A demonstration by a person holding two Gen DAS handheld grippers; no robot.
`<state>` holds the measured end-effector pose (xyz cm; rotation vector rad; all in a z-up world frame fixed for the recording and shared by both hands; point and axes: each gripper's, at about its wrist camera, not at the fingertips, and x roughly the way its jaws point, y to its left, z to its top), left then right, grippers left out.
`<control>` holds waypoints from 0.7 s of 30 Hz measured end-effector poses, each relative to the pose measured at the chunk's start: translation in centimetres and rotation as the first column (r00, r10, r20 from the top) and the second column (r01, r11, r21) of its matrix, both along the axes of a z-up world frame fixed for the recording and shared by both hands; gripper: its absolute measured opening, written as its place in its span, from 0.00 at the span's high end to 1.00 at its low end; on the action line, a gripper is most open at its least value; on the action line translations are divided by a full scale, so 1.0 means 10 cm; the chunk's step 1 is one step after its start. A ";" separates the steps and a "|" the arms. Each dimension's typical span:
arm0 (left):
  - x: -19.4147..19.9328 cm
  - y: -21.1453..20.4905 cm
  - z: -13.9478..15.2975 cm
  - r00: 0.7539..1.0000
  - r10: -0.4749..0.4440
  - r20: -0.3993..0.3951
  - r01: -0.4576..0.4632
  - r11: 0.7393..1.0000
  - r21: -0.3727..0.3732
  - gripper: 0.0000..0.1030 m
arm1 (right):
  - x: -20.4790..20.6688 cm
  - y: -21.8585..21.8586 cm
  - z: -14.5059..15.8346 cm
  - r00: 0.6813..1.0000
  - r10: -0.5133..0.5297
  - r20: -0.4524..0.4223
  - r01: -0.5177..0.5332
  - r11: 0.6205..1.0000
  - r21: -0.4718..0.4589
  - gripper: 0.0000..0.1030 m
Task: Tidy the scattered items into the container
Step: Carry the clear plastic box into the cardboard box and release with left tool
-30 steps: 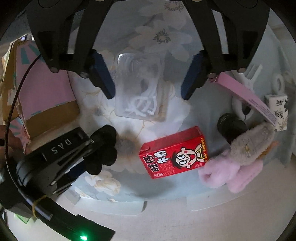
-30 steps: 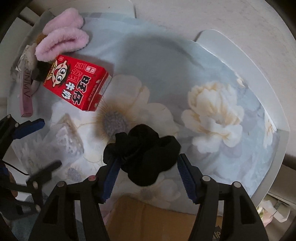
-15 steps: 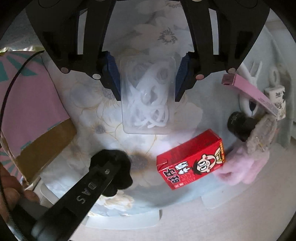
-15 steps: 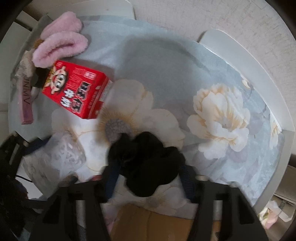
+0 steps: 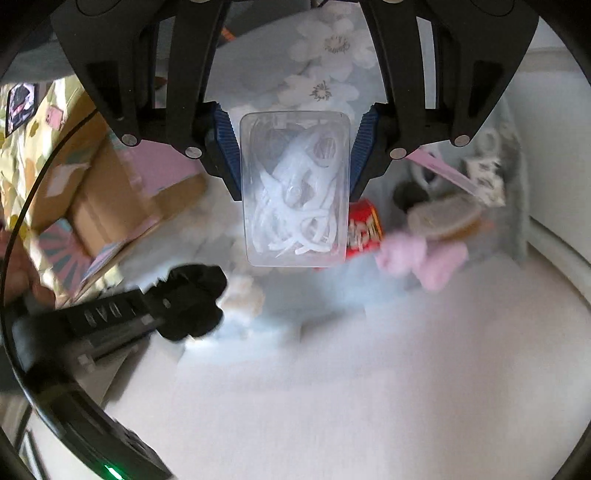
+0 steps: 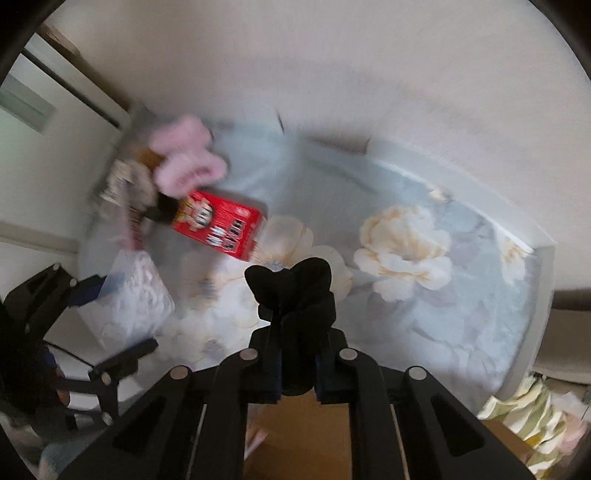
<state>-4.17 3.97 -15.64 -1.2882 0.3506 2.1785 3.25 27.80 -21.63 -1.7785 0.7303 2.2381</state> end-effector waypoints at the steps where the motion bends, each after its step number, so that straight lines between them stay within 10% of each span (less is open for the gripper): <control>1: 0.02 0.06 0.13 1.000 -0.009 -0.013 0.009 1.000 0.005 0.51 | 0.07 0.00 0.15 1.000 -0.011 -0.022 0.012 1.000 0.009 0.89; 10: 0.45 0.93 0.78 0.977 -0.207 -0.052 0.210 0.974 0.084 0.50 | 0.90 -0.25 0.70 0.991 -0.114 -0.069 0.120 0.989 0.088 0.89; 21: 0.94 1.90 -0.12 0.926 -0.367 0.089 0.372 0.927 -0.050 0.50 | 1.80 -0.34 -0.22 0.961 -0.266 0.070 0.261 0.963 0.070 0.89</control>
